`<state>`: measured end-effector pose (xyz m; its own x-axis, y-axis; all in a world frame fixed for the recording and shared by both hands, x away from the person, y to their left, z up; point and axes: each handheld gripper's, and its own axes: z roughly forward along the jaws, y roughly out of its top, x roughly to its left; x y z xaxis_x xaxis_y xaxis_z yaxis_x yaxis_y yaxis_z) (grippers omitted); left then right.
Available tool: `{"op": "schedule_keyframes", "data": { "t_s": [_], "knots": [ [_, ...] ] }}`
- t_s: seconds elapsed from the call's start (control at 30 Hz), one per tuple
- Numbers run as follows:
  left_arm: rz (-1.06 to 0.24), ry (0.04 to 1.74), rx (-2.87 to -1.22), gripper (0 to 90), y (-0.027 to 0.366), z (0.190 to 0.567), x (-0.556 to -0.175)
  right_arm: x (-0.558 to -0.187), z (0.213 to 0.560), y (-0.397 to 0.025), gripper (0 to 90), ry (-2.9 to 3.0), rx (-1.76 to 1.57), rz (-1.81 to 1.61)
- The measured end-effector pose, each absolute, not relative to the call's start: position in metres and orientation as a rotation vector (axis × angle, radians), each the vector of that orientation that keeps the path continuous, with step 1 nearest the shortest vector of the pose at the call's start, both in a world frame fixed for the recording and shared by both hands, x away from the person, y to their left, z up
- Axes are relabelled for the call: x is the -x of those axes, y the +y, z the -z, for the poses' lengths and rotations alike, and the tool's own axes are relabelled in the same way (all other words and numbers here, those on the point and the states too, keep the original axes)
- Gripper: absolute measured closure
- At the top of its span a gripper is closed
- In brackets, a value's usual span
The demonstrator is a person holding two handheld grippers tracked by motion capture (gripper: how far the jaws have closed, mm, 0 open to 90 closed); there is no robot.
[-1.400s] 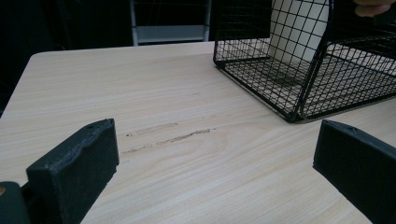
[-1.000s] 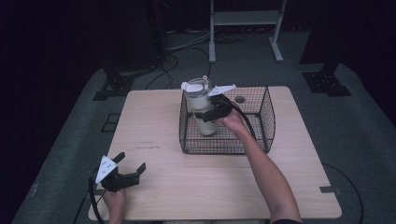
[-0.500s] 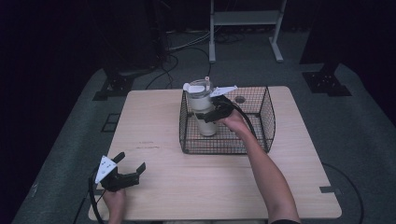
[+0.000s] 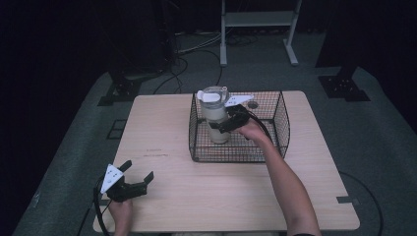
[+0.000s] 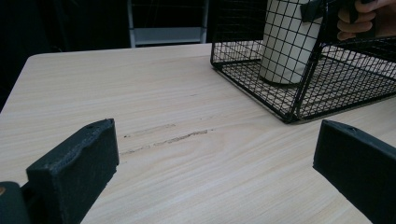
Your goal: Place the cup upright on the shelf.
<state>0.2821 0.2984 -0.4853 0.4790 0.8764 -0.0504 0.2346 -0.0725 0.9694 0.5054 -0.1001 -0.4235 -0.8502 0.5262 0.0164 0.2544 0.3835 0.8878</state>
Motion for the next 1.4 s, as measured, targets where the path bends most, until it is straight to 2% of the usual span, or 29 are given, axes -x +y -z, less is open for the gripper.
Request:
{"op": "schedule_keyframes", "data": {
  "t_s": [0.67, 1.4],
  "knots": [
    [-0.711, 0.984, -1.598, 0.0, 0.298, 0.485, -0.282, -0.500, 0.422, -0.120, 7.6, 2.375, -0.687, -1.414],
    [-0.711, 0.990, -1.597, 0.0, 0.298, 0.485, -0.282, -0.493, 0.418, -0.124, 8.2, 2.378, -0.685, -1.385]
  ]
}}
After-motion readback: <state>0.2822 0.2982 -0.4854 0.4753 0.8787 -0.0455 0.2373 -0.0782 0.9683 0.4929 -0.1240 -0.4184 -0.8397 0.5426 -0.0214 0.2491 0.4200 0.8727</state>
